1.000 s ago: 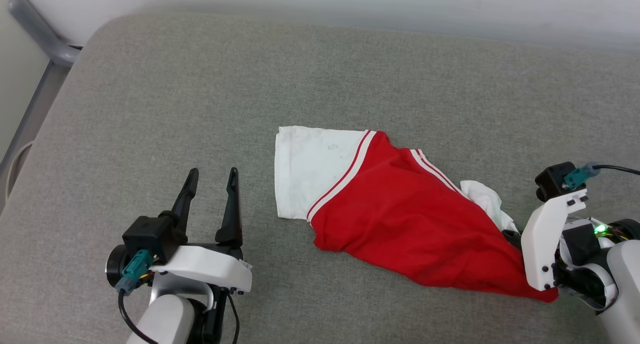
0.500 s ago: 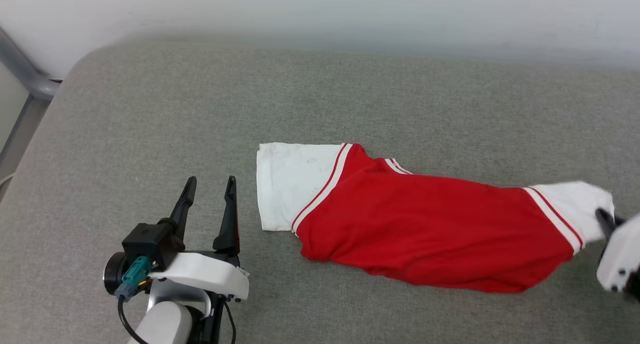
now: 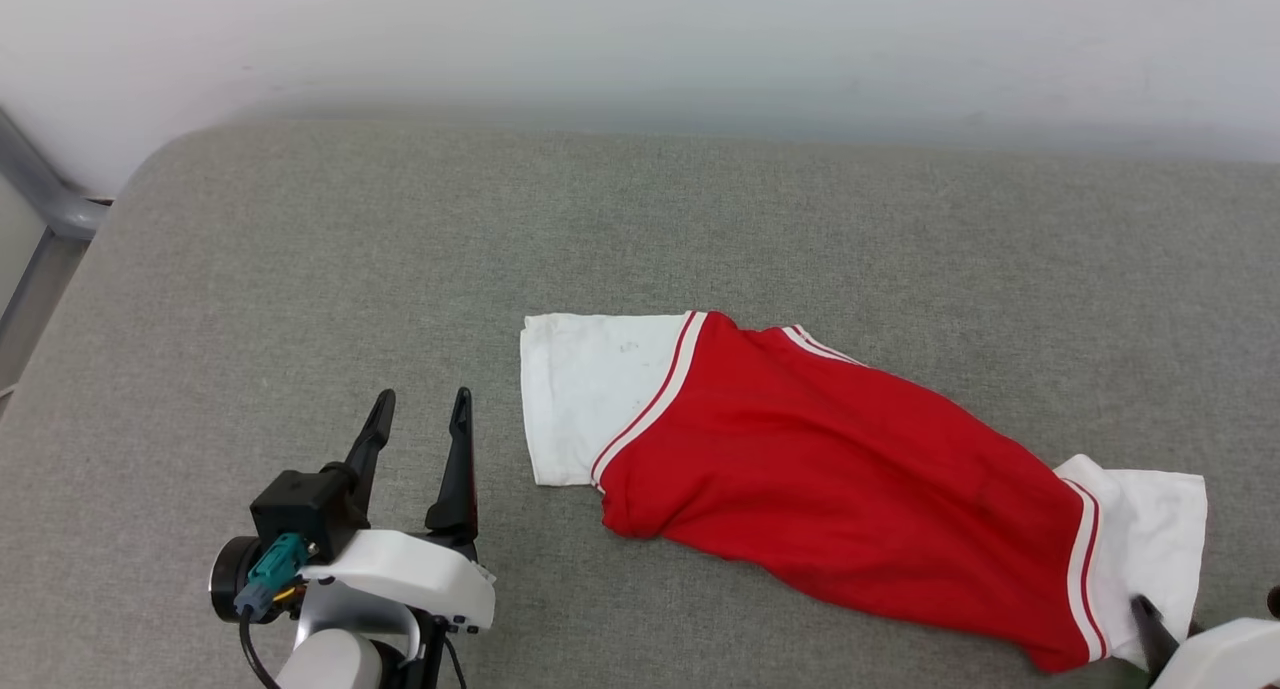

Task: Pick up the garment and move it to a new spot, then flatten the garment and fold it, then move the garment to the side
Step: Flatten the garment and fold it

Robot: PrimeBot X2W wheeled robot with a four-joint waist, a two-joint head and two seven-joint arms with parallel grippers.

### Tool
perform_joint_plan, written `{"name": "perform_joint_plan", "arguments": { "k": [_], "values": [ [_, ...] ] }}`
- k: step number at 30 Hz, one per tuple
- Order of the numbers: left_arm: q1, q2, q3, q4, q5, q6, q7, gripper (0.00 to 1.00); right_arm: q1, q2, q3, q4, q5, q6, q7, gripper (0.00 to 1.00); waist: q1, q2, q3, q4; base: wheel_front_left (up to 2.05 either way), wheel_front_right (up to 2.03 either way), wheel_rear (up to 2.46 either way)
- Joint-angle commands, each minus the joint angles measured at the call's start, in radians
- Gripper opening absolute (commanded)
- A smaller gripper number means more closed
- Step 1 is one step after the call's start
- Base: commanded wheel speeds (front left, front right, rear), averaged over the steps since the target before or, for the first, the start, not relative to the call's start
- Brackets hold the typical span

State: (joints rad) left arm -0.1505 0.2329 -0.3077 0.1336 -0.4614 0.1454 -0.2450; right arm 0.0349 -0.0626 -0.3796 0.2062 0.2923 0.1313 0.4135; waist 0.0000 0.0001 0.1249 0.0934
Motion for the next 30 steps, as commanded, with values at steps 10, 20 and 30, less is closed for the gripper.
{"name": "perform_joint_plan", "arguments": {
  "k": [10, 20, 30],
  "values": [
    [0.036, 0.013, -0.009, 0.009, -0.008, 0.007, 0.020, 1.00, -0.063, -0.007, 0.041, -0.055, -0.027, -0.001, -0.295, 1.00, 0.0000, -0.0001, -0.051, -0.005, 0.00, 0.00, 0.00],
    [0.057, 0.033, -0.009, 0.012, -0.015, 0.014, 0.039, 1.00, -0.003, 0.000, 0.196, -0.204, -0.124, -0.001, -0.424, 1.00, 0.0000, -0.0001, -0.103, -0.018, 0.00, 0.00, 0.00],
    [-0.018, 0.071, -0.018, 0.033, -0.010, -0.007, 0.091, 1.00, 0.073, 0.013, 0.293, -0.354, -0.160, -0.001, -0.454, 1.00, 0.0000, -0.0001, -0.084, -0.056, 0.00, 0.00, 0.00]
  ]
}}
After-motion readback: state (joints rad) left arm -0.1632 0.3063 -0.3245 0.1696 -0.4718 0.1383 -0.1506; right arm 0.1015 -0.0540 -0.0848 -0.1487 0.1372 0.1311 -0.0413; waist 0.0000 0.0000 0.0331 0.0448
